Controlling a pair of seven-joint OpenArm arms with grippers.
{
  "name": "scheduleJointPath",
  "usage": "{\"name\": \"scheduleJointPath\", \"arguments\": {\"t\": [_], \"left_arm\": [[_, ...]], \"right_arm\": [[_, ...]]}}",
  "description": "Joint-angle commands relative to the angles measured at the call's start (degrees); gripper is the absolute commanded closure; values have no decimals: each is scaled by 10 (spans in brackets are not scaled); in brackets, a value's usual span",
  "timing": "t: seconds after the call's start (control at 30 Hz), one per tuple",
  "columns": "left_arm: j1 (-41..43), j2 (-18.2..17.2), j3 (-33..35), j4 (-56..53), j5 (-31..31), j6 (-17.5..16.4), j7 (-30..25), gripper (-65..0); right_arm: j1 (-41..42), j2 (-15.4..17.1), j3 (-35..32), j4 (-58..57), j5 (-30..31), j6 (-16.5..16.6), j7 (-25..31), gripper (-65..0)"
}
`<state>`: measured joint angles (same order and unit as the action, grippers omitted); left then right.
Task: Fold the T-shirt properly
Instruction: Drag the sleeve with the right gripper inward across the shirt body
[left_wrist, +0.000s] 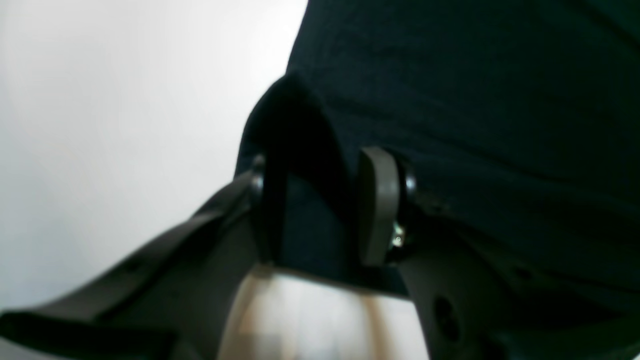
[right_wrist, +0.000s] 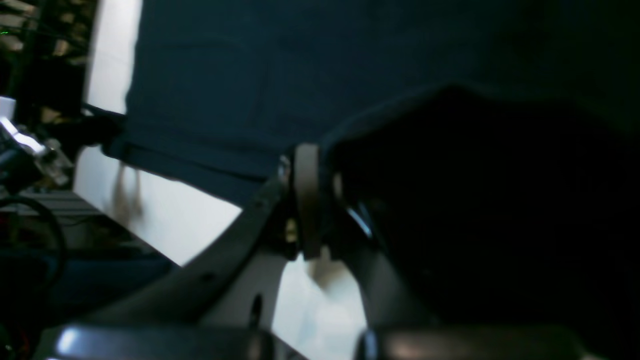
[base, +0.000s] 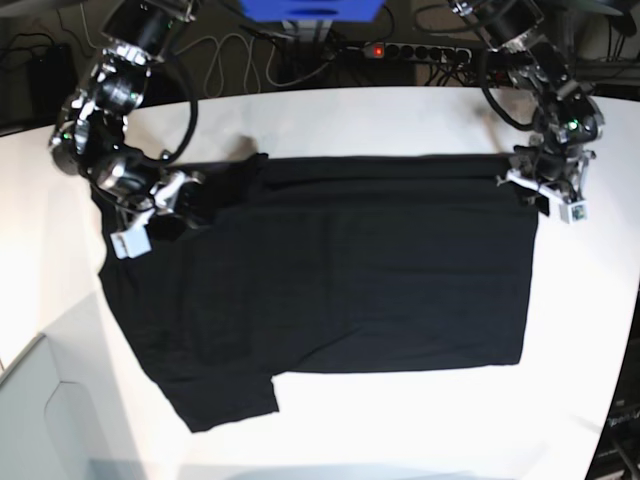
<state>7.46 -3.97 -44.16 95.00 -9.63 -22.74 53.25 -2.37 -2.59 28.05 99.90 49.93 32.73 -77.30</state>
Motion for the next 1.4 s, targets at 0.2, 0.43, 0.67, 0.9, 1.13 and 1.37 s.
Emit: {"name": "scheduleJointPath", "arguments": {"t": [0.2, 0.43, 0.67, 0.9, 1.13, 1.37], "left_arm": [[-4, -6, -2, 12, -6, 0, -12, -234], [-3, -6, -2, 12, -6, 0, -12, -234], [8, -6, -2, 12, -6, 0, -12, -234], [16, -6, -2, 12, -6, 0, -12, -234], [16, -6, -2, 12, -6, 0, -12, -234], [15, -6, 0, 12, -6, 0, -12, -234]], "right_arm": [[79, -3, -12, -120, 10, 1, 10, 0], [143, 1, -13, -208, 10, 1, 57, 0], [178, 2, -12, -262, 10, 1, 85, 0], [177, 2, -8, -295, 10, 1, 140, 0], [177, 10, -7, -304, 11, 1, 210, 0], [178, 9, -7, -304, 11, 1, 221, -29]]}}
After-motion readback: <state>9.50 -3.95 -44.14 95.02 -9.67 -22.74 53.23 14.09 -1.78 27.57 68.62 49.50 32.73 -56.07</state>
